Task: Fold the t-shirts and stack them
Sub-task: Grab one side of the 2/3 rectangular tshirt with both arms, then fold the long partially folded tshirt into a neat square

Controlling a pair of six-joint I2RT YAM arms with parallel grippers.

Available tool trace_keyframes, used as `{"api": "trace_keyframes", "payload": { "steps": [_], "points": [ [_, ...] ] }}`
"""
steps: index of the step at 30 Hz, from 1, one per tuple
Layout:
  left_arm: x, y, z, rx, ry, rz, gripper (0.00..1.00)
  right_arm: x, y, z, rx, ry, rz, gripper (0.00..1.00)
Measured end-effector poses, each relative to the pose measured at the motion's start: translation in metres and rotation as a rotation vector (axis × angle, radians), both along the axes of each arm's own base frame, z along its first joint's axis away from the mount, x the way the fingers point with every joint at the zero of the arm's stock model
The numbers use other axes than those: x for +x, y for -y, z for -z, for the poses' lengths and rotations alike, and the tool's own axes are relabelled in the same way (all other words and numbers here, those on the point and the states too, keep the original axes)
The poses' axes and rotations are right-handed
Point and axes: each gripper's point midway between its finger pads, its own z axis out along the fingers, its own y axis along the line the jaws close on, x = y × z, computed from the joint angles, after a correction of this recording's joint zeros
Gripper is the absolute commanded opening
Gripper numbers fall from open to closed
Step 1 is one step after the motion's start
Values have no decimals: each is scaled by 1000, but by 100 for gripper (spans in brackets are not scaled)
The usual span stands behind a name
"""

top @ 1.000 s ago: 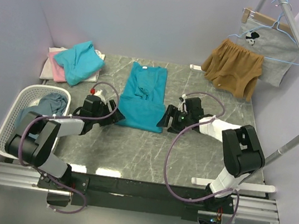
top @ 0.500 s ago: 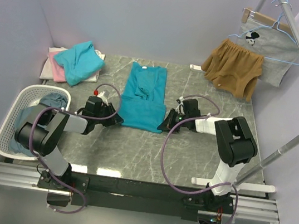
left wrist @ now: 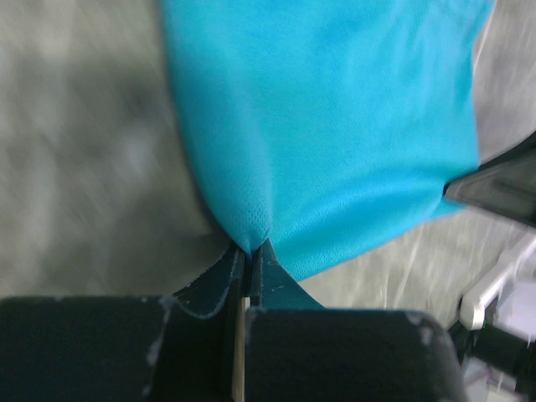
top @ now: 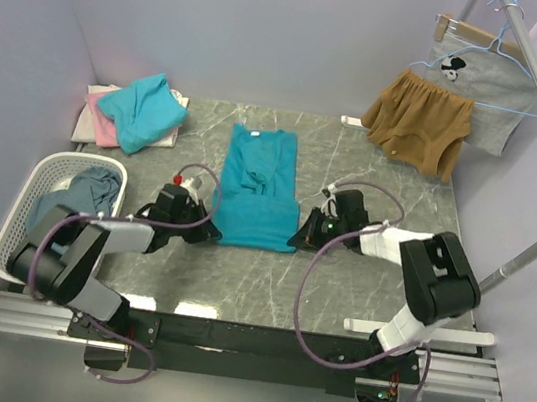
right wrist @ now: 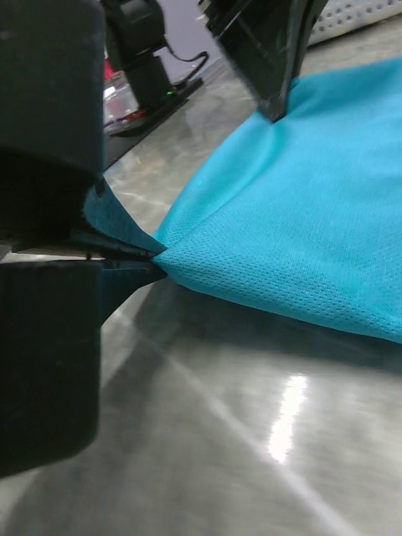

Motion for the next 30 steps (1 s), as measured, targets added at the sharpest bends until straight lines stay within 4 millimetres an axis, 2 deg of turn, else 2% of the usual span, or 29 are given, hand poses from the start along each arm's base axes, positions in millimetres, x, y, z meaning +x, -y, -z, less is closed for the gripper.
{"api": "trace_keyframes", "payload": {
  "steps": [3,6,10,13,15,18,21,23,27,30],
  "points": [
    [-31,12,-3,15,-33,44,1,-18,4,-7,0,14,-13,0],
    [-60,22,-8,12,-57,79,1,-45,8,-13,-4,24,-26,0],
    [-89,22,-23,-4,-61,75,1,-86,9,-21,0,38,-55,0],
    [-95,16,-42,-23,-33,37,1,-104,6,-38,23,68,-72,0],
    [-94,10,-55,-26,-3,2,1,-105,5,-53,41,110,-70,0],
    [-86,5,-72,-15,24,-39,1,-97,5,-70,32,149,-51,0],
    [-68,5,-88,24,48,-80,1,-77,3,-86,-8,192,-32,0],
    [-54,5,-90,63,55,-102,1,-60,1,-95,-35,220,-25,0],
    [-20,4,-84,142,52,-132,1,-11,-3,-101,-100,254,-5,0],
    [22,0,-83,178,57,-165,1,21,-4,-96,-137,252,0,0]
  ]
}}
